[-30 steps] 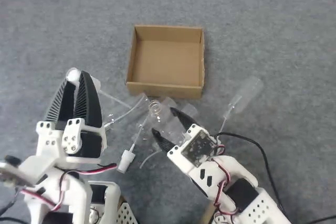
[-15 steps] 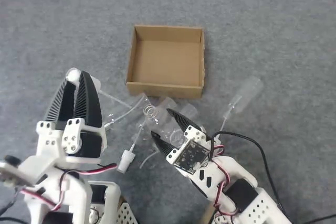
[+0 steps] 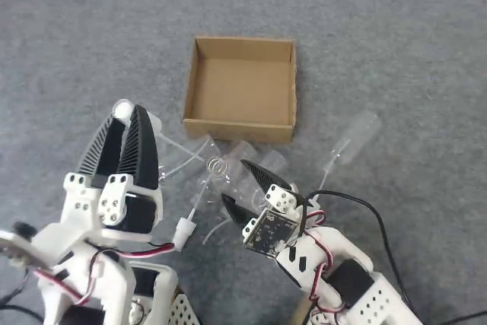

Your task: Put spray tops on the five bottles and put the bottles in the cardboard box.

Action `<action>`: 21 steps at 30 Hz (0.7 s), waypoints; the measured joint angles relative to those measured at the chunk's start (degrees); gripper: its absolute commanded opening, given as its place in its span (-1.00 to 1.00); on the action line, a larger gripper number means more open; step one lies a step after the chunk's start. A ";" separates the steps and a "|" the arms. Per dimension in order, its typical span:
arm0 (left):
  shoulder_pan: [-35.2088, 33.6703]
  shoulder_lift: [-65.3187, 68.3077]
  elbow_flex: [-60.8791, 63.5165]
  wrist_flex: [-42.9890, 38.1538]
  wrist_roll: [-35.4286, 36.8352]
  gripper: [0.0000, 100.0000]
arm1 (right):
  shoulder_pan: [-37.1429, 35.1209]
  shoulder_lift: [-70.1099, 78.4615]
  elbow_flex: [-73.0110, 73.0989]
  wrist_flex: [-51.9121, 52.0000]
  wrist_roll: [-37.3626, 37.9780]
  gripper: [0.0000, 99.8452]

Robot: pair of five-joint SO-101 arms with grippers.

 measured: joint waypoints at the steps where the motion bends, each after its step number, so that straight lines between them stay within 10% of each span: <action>1: 0.18 0.00 0.00 0.00 0.00 -0.98 | 0.00 0.00 0.00 0.00 0.00 -0.91; 21: 5.10 -0.09 2.99 0.00 -2.29 -0.98 | 0.00 0.00 0.00 1.23 0.09 -0.91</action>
